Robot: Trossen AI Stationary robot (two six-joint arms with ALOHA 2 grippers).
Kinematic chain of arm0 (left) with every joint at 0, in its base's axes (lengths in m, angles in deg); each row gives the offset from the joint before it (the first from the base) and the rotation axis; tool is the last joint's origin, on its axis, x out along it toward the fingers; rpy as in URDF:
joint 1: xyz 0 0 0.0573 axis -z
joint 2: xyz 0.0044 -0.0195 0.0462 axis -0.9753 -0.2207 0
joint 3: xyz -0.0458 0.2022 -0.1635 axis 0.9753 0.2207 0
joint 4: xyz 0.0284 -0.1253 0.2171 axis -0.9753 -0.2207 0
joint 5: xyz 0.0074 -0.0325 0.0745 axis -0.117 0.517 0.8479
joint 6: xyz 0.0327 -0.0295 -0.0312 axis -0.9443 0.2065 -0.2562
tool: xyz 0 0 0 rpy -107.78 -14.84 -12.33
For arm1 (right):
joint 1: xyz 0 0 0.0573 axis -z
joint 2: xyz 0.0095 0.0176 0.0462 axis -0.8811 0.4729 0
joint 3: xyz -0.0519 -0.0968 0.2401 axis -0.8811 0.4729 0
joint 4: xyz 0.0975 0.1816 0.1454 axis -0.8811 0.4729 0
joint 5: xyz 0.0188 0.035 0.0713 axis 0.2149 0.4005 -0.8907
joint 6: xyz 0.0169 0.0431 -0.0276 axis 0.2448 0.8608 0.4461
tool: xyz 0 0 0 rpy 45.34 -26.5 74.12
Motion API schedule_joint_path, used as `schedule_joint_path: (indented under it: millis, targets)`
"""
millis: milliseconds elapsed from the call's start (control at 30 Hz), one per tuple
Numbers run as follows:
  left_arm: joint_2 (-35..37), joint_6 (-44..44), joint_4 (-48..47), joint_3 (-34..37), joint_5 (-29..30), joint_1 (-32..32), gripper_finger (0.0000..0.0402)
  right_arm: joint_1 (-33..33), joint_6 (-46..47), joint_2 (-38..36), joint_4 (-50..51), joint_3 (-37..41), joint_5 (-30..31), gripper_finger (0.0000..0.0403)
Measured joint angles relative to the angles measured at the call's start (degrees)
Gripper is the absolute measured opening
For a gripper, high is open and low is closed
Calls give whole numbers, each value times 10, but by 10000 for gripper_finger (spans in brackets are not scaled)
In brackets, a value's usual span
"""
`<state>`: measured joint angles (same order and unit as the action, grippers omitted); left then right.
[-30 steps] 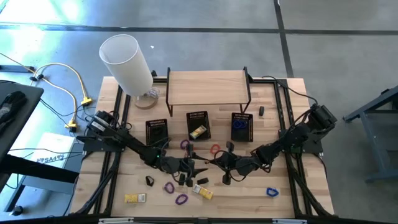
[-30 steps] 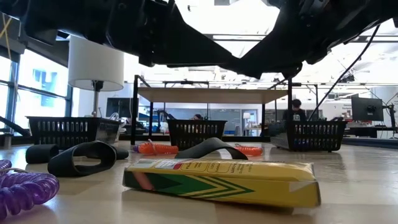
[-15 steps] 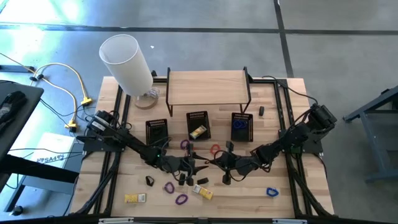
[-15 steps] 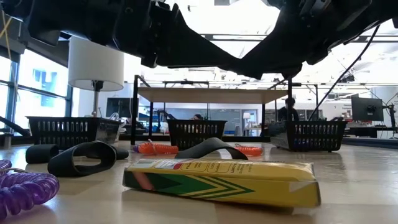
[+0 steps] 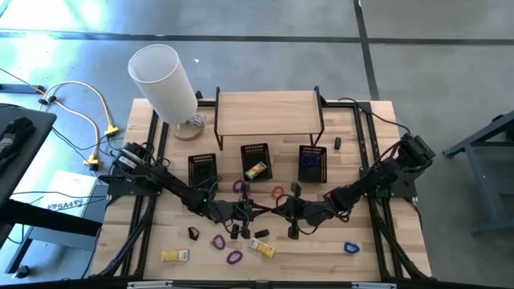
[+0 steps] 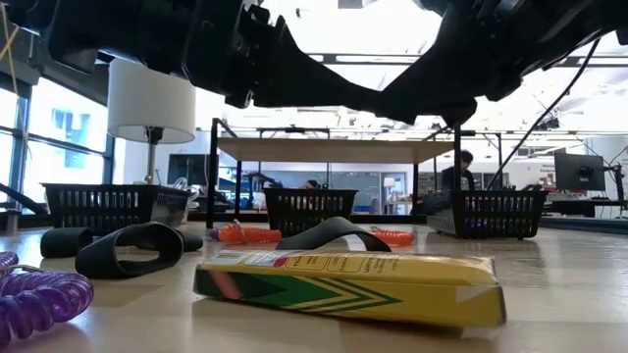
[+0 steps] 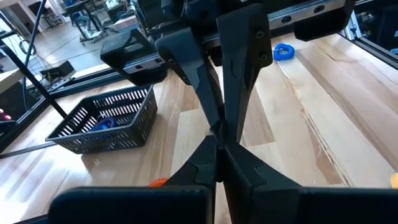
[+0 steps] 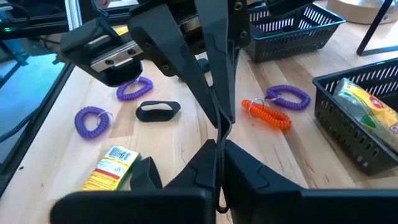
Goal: Pick & Place Office Desk Supplies
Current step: Put the black rubber band into the left black bin
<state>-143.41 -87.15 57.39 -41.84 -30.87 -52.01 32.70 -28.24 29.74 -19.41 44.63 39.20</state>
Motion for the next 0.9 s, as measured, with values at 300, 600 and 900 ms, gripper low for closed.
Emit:
schedule_joint_path:
  millis: [300,600,900]
  targets:
    - [0,3,-6,0,4,11,3,-19,2,0,0,0,1,156]
    - [80,109,-207,0,115,55,2,-38,-1,0,1,0,2,252]
    - [270,369,-572,0,212,117,2,-39,0,0,4,0,2,244]
